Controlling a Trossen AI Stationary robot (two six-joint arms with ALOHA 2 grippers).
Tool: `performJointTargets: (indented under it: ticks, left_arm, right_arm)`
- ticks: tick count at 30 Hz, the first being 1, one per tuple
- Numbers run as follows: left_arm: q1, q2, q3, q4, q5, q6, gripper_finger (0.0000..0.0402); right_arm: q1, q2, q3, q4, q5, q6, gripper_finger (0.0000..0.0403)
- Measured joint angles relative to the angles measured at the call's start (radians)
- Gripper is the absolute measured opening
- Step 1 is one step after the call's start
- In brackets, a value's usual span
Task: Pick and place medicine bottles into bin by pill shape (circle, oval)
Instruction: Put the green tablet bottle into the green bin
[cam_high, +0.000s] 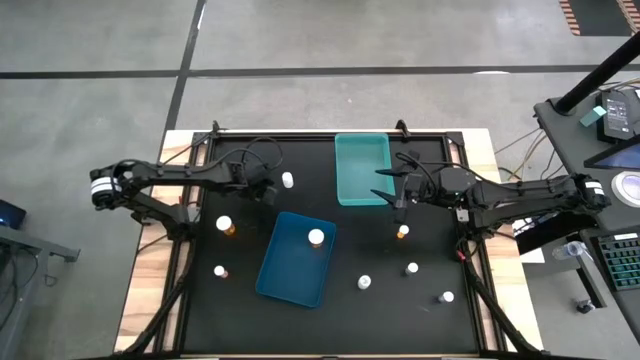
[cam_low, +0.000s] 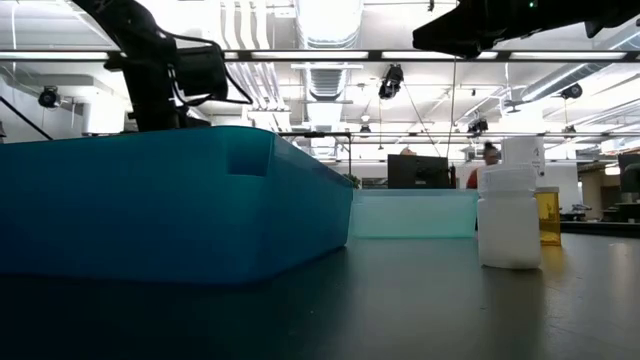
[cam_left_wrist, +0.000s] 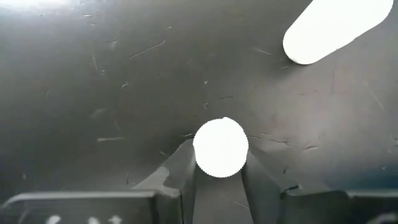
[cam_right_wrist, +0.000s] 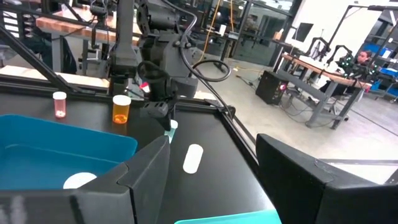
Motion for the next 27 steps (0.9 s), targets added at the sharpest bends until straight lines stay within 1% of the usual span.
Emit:
performJointTargets:
  ticks: [3,6,8,10,13,16,18,20,24,27]
  left_arm:
    - [-0.007,-0.024,0.022,-0.042,0.002,0.022,0.0082]
    - [-0.037,-0.064,0.076,-0.084,0.002,0.048,0.0082]
    - [-0.075,-0.095,0.118,-0.081,0.001,0.1,0.0082]
    - [-0.121,-0.121,0.165,-0.053,0.001,0.186,0.0085]
    - [-0.192,-0.141,0.214,0.05,0.001,0.325,0.0088]
    - [-0.254,-0.144,0.225,0.229,0.001,0.469,0.0089]
    - [-0.286,-0.135,0.217,0.349,0.013,0.561,0.009]
    - [-0.308,-0.119,0.208,0.444,0.051,0.631,0.009]
    - [-0.324,-0.066,0.206,0.545,0.094,0.699,0.0091]
    - [-0.323,-0.023,0.206,0.592,0.123,0.714,0.0091]
  right_arm:
    - [0.0,0.0,0.0,0.0,0.0,0.001,0.0231]
    - [0.0,0.0,0.0,-0.001,0.0,0.023,0.0231]
    - [0.0,0.006,0.0,-0.001,0.0,0.044,0.0231]
    - [0.0,0.022,0.0,0.002,0.0,0.045,0.0231]
    - [0.0,0.061,0.009,0.011,0.0,0.04,0.0231]
    - [0.0,0.117,0.036,0.043,-0.008,0.045,0.0231]
    - [0.0,0.168,0.06,0.051,-0.036,0.053,0.0231]
    - [0.0,0.222,0.088,0.053,-0.081,0.067,0.0231]
    - [0.0,0.335,0.164,0.056,-0.131,0.072,0.0231]
    - [0.0,0.413,0.213,0.056,-0.134,0.079,0.0231]
